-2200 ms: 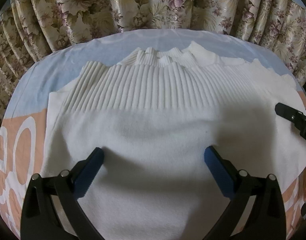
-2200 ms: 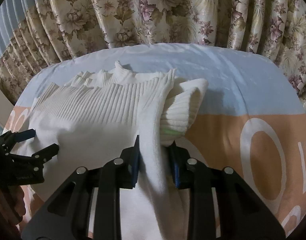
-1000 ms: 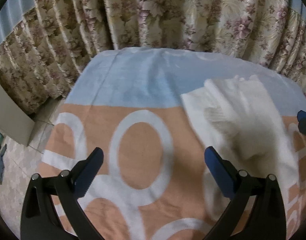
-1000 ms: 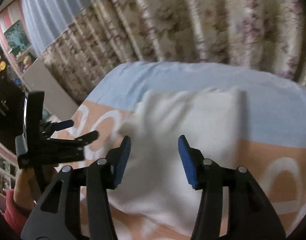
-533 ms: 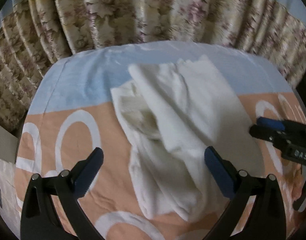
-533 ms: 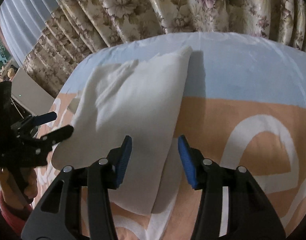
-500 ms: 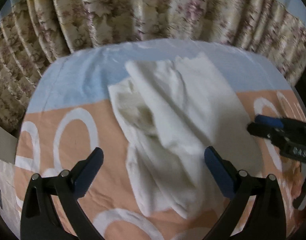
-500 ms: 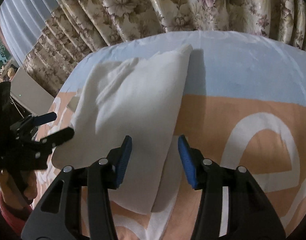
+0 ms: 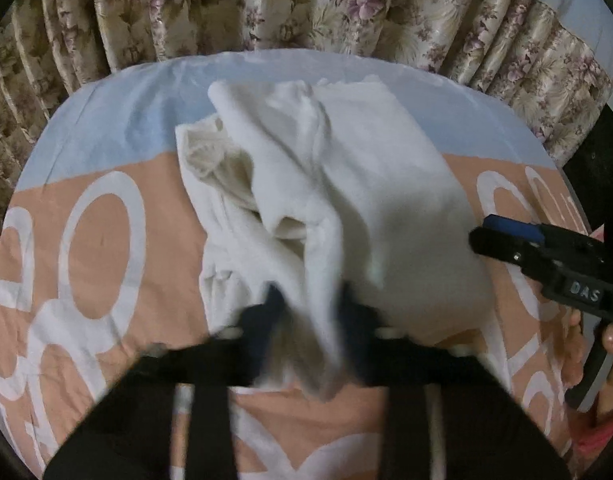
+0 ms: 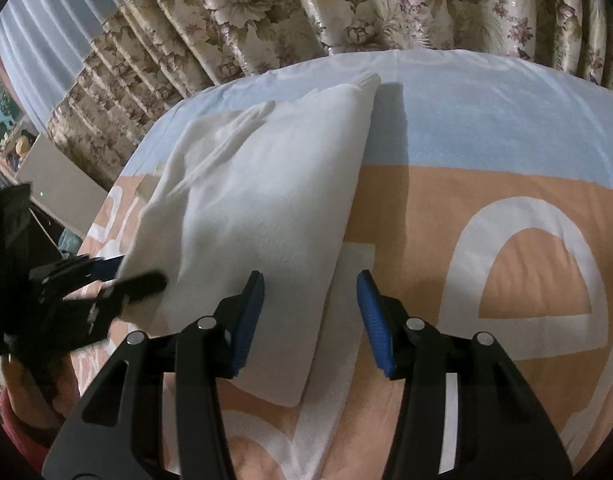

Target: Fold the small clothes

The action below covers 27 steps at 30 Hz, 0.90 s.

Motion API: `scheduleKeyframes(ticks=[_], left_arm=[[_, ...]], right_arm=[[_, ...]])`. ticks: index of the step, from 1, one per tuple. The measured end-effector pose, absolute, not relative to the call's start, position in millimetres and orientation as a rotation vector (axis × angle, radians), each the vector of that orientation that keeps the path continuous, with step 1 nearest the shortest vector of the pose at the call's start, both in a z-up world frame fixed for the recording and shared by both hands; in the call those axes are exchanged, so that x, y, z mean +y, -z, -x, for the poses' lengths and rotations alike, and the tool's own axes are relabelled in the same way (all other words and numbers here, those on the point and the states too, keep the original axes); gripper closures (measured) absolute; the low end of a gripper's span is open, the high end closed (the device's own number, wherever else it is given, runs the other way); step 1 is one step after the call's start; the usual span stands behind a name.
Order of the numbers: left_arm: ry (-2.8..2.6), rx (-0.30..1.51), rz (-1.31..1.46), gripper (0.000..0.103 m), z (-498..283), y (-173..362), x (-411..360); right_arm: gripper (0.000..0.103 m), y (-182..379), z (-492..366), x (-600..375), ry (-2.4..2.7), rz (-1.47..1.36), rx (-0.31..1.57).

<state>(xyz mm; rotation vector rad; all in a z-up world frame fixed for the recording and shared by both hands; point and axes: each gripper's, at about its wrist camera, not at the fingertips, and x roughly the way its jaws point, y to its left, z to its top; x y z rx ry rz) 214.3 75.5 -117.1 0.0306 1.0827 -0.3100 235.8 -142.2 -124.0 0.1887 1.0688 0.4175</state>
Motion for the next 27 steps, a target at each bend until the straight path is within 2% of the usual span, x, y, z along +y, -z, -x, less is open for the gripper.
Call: scheduleKeyframes(ticks=[2, 5, 11, 15, 16, 18, 20, 23, 24, 25, 26, 27], left_arm=[[0.325, 1.082, -0.063, 0.084, -214.0, 113.5, 78.1], [0.321, 1.077, -0.089, 0.085, -209.8, 106.3, 85.9], [0.301, 1.102, -0.125, 0.085, -197.6, 119.3, 94.7], [0.289, 1.090, -0.096, 0.080, -196.7, 120.2, 97.6], [0.284, 1.085, -0.096, 0.077, -196.5, 118.4, 97.2], [0.259, 1.050, -0.105, 0.062, -192.9, 109.3, 96.0], [0.240, 1.017, -0.113, 0.037, -188.7, 99.7, 94.8], [0.230, 0.982, -0.090, 0.030, -185.2, 86.4, 97.5], [0.222, 0.975, -0.079, 0.028, -185.4, 83.3, 98.3], [0.213, 0.970, -0.076, 0.019, -186.3, 81.6, 98.5], [0.195, 0.960, -0.077, 0.015, -187.5, 80.4, 99.6], [0.166, 0.948, -0.085, 0.015, -188.5, 79.3, 100.1]], right_arm=[[0.057, 124.0, -235.1, -139.1, -0.439, -0.175, 1.079], [0.058, 121.4, -231.5, -128.4, -0.472, -0.119, 1.082], [0.061, 134.5, -219.8, -103.3, -0.476, 0.120, 1.109], [0.061, 139.5, -222.8, -107.6, -0.470, 0.104, 1.114], [0.061, 137.0, -223.3, -108.3, -0.466, 0.105, 1.108], [0.061, 127.7, -222.2, -110.3, -0.473, 0.095, 1.076], [0.061, 114.8, -220.8, -113.8, -0.476, 0.061, 1.034], [0.059, 101.4, -220.7, -120.5, -0.450, 0.024, 0.971], [0.053, 98.0, -221.4, -122.4, -0.438, 0.013, 0.951], [0.043, 95.9, -221.2, -123.6, -0.424, 0.004, 0.933], [0.033, 94.0, -221.4, -125.4, -0.400, -0.001, 0.915], [0.029, 92.7, -221.7, -127.3, -0.369, -0.005, 0.898]])
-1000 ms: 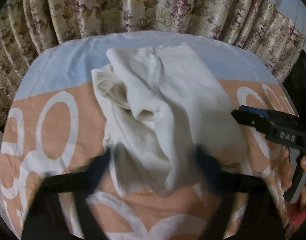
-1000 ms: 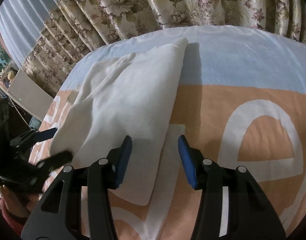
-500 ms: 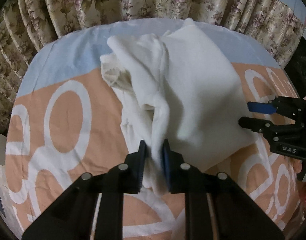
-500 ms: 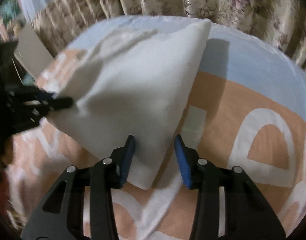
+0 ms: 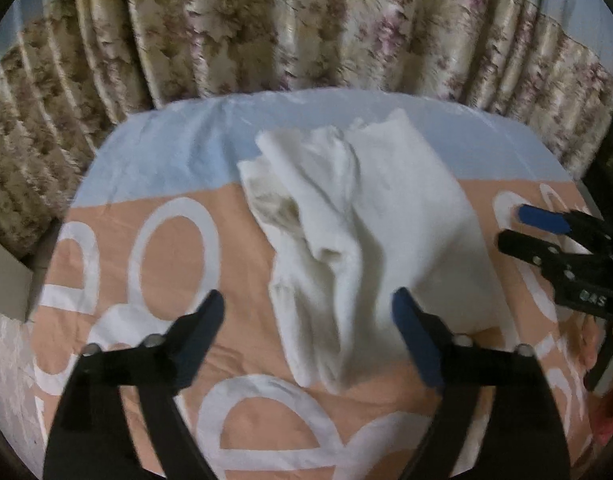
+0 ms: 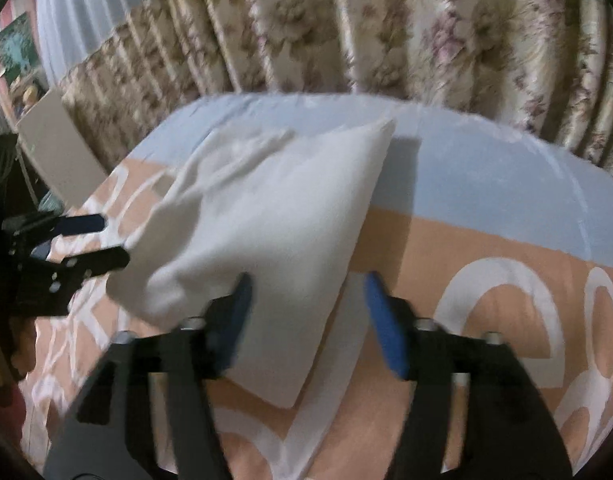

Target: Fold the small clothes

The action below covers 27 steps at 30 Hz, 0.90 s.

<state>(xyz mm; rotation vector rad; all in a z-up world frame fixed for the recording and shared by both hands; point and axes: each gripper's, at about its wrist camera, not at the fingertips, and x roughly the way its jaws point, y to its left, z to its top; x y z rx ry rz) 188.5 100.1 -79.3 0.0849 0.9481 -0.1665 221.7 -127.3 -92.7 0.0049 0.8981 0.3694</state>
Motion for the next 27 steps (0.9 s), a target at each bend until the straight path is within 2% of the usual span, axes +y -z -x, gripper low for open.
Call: scheduleKeyframes(ticks=[4, 5, 14, 27], left_arm=[[0.144, 0.954, -0.083, 0.009, -193.1, 80.6, 99.1], [0.137, 0.956, -0.090, 0.008, -194.4, 82.5, 98.0], [0.117, 1.009, -0.094, 0.008, -196.1, 108.0, 96.3], [0.120, 0.993, -0.080, 0.008, -197.1, 105.3, 92.2]], right_arm=[[0.006, 90.4, -222.3, -133.4, -0.293, -0.032, 0.846], [0.003, 91.1, -224.6, -134.1, -0.279, -0.035, 0.838], [0.003, 112.0, -233.9, -143.3, -0.210, -0.107, 0.883], [0.003, 111.0, -234.0, -144.7, -0.196, -0.070, 0.882]])
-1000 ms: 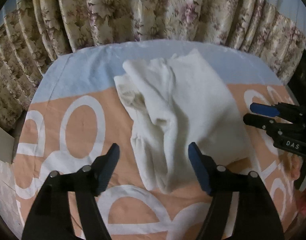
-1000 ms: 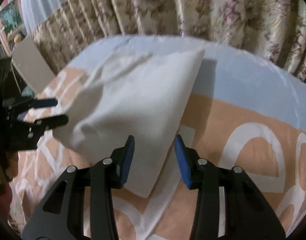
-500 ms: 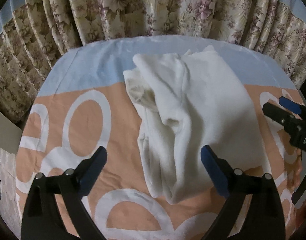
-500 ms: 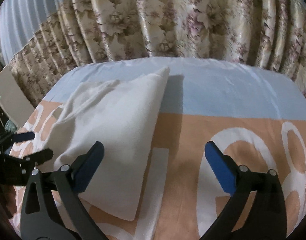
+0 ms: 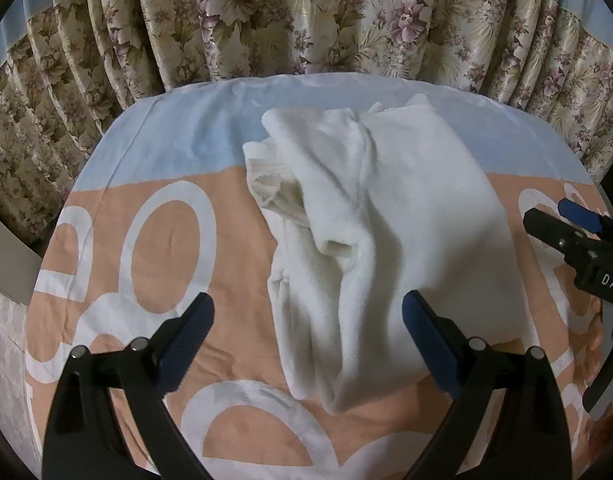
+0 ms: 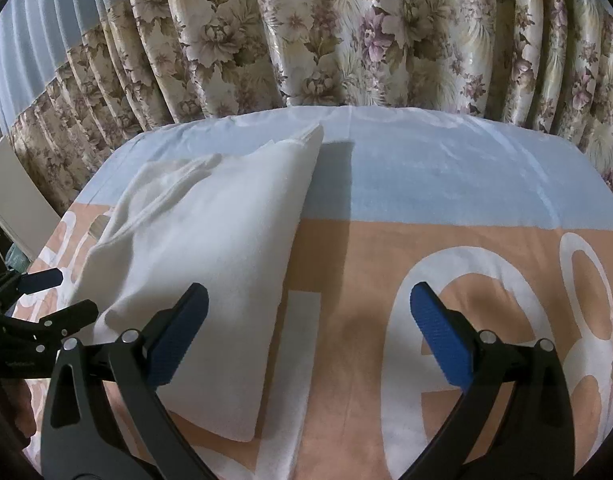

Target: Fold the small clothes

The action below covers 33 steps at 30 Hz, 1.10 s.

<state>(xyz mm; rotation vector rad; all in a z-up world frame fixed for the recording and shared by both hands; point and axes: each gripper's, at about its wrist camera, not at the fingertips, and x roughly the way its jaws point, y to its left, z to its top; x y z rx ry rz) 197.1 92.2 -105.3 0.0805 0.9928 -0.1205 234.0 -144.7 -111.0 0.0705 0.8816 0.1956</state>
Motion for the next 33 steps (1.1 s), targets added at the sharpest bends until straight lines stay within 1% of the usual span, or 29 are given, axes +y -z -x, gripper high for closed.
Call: scheduleKeyframes(ticks=[10, 17, 21, 23, 24, 25, 26, 27, 28, 29, 31, 33], left_arm=[[0.120, 1.010, -0.033, 0.008, -203.8, 116.4, 98.8], [0.161, 1.046, 0.020, 0.008, -216.2, 137.8, 102.4], [0.168, 1.045, -0.012, 0.006, -216.4, 147.5, 97.3], [0.181, 1.044, -0.031, 0.008, -215.2, 147.4, 95.9], [0.190, 1.047, -0.032, 0.012, -215.3, 147.4, 96.5], [0.217, 1.052, -0.022, 0.021, -215.6, 146.7, 96.8], [0.243, 1.055, -0.016, 0.027, -215.3, 145.2, 96.1], [0.260, 1.057, -0.027, 0.036, -214.3, 143.5, 93.0], [0.267, 1.054, -0.043, 0.042, -213.6, 142.2, 90.1], [0.274, 1.050, -0.061, 0.044, -212.6, 141.4, 87.0], [0.275, 1.049, -0.065, 0.045, -212.3, 141.2, 86.1], [0.285, 1.051, -0.050, 0.048, -212.5, 141.2, 87.9]], right_arm=[[0.003, 113.2, -237.3, -140.5, -0.194, -0.053, 0.881], [0.003, 118.1, -243.4, -136.4, -0.205, -0.048, 0.892], [0.003, 123.4, -251.7, -129.5, -0.232, -0.046, 0.911], [0.003, 126.2, -255.9, -126.1, -0.254, -0.058, 0.918], [0.003, 127.4, -257.6, -124.5, -0.266, -0.066, 0.923], [0.003, 128.3, -259.3, -122.7, -0.276, -0.071, 0.926], [0.003, 129.7, -261.5, -119.8, -0.287, -0.073, 0.930], [0.004, 130.5, -263.5, -116.7, -0.297, -0.071, 0.935], [0.005, 131.5, -266.5, -112.9, -0.305, -0.068, 0.940], [0.005, 132.1, -268.5, -111.1, -0.304, -0.069, 0.944], [0.006, 135.2, -274.0, -108.1, -0.319, -0.093, 0.959], [0.013, 142.4, -280.8, -105.8, -0.353, -0.124, 0.991]])
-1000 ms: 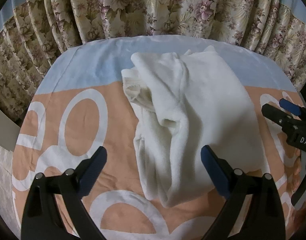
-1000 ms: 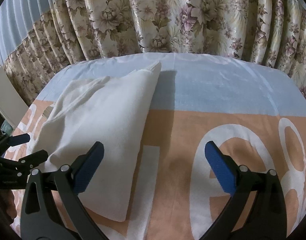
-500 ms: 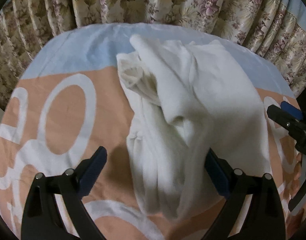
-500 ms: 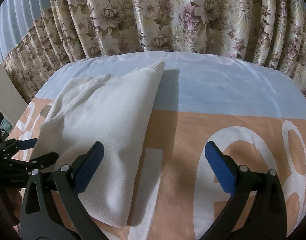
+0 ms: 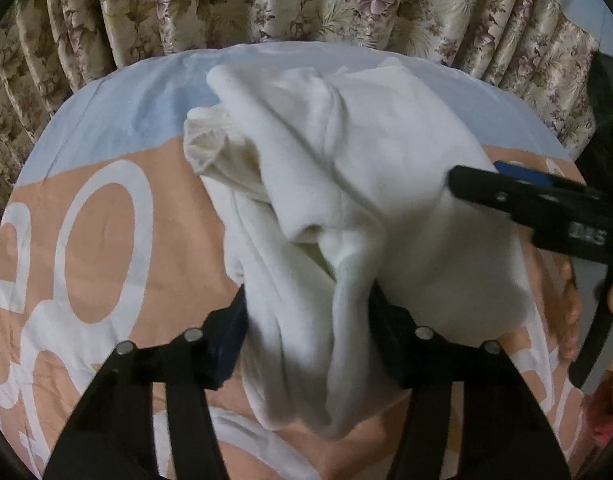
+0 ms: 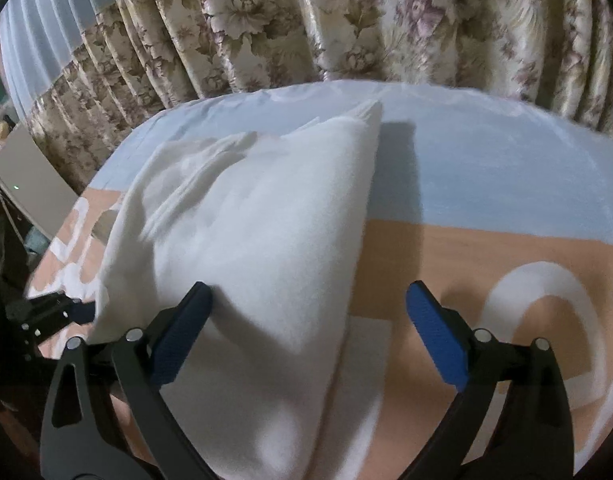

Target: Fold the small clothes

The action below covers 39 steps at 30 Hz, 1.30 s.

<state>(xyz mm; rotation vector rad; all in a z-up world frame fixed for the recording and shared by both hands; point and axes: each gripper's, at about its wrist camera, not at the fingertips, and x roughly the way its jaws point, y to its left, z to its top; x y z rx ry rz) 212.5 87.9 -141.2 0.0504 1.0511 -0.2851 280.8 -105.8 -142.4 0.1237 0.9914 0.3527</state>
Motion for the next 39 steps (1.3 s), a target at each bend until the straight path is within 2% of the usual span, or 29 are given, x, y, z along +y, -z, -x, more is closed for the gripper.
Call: scheduleKeyframes(ticks=[2, 4, 6, 8, 11, 17, 30, 35, 39], left_arm=[[0.290, 1.050, -0.052, 0.053, -211.0, 140.8, 86.7], [0.292, 1.053, -0.055, 0.057, -211.1, 139.8, 85.0], [0.297, 1.058, -0.049, 0.063, -211.9, 138.5, 83.6], [0.307, 1.056, -0.043, 0.070, -212.0, 136.4, 83.3], [0.303, 1.049, -0.049, 0.075, -211.1, 134.2, 81.5], [0.275, 1.034, -0.035, 0.079, -214.5, 125.8, 78.7], [0.301, 0.903, -0.028, 0.080, -185.5, 60.8, 31.2], [0.342, 0.896, -0.043, 0.080, -146.8, 65.3, -13.0], [0.351, 0.932, -0.045, 0.080, -119.9, 96.5, -39.8]], right_arm=[[0.032, 146.5, -283.2, -103.9, -0.396, -0.148, 1.010], [0.041, 144.8, -281.9, -100.8, -0.413, -0.147, 1.009], [0.045, 142.6, -280.6, -97.0, -0.419, -0.117, 1.006], [0.058, 138.5, -276.9, -93.6, -0.432, -0.078, 0.986], [0.063, 134.3, -273.8, -87.7, -0.442, -0.030, 0.960], [0.066, 128.1, -278.4, -83.3, -0.444, -0.010, 0.928], [0.067, 59.1, -241.8, -137.8, -0.432, 0.010, 0.726], [0.067, 56.9, -199.0, -183.1, -0.420, 0.020, 0.720], [0.067, 88.9, -177.3, -216.8, -0.415, 0.004, 0.808]])
